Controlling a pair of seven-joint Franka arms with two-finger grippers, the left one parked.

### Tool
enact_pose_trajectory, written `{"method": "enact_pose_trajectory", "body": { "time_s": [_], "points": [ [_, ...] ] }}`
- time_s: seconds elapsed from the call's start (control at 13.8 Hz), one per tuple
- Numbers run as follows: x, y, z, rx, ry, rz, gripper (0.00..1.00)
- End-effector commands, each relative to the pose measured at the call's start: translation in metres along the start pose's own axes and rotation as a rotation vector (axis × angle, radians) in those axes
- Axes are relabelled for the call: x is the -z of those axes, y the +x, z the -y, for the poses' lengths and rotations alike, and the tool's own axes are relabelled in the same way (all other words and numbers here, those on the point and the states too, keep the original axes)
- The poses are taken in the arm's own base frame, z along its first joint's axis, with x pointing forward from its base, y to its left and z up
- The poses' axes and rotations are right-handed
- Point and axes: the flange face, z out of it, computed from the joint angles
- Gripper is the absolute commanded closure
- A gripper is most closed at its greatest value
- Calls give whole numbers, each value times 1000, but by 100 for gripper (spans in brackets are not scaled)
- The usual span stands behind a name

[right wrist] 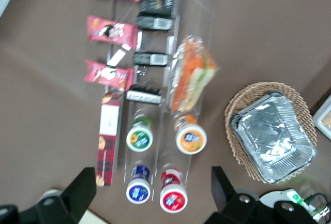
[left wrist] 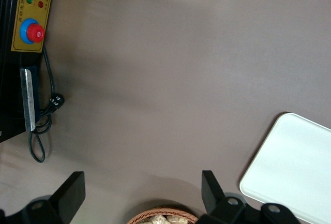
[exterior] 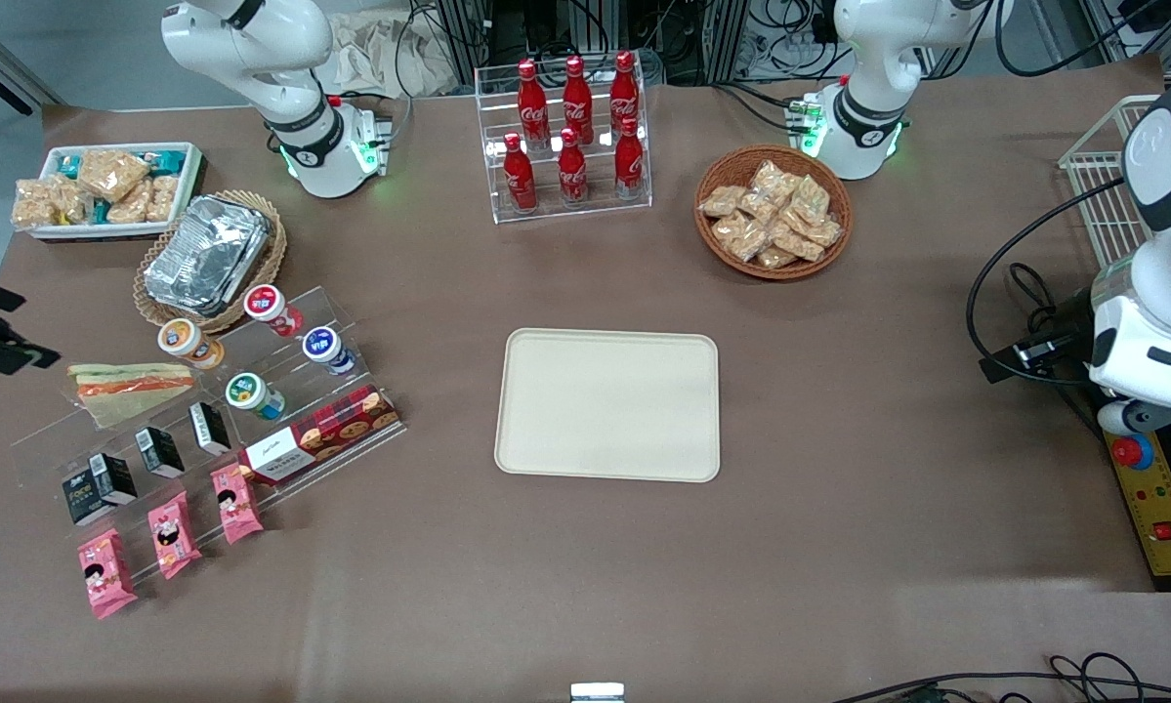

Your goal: Place sandwich on tray

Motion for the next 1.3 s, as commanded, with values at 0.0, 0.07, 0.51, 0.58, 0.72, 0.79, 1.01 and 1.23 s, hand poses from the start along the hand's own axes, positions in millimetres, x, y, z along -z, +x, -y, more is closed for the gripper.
{"method": "enact_pose_trajectory", "body": {
  "time_s": [0.0, 0.07, 0.51, 0.58, 0.72, 0.79, 1.01, 1.23],
  "points": [
    [-22, 31, -21, -98, -26, 30, 1],
    [-30, 40, -27, -110, -27, 38, 1],
    [-101, 62, -38, -253, -4, 22, 1],
    [-111, 60, -36, -262, 1, 16, 1],
    [-124, 60, -36, -266, 16, 1, 1],
    [-132, 59, -37, -267, 21, -4, 1],
    [-159, 54, -40, -266, 37, -22, 1],
    [-172, 45, -44, -261, 39, -19, 1]
  ]
}}
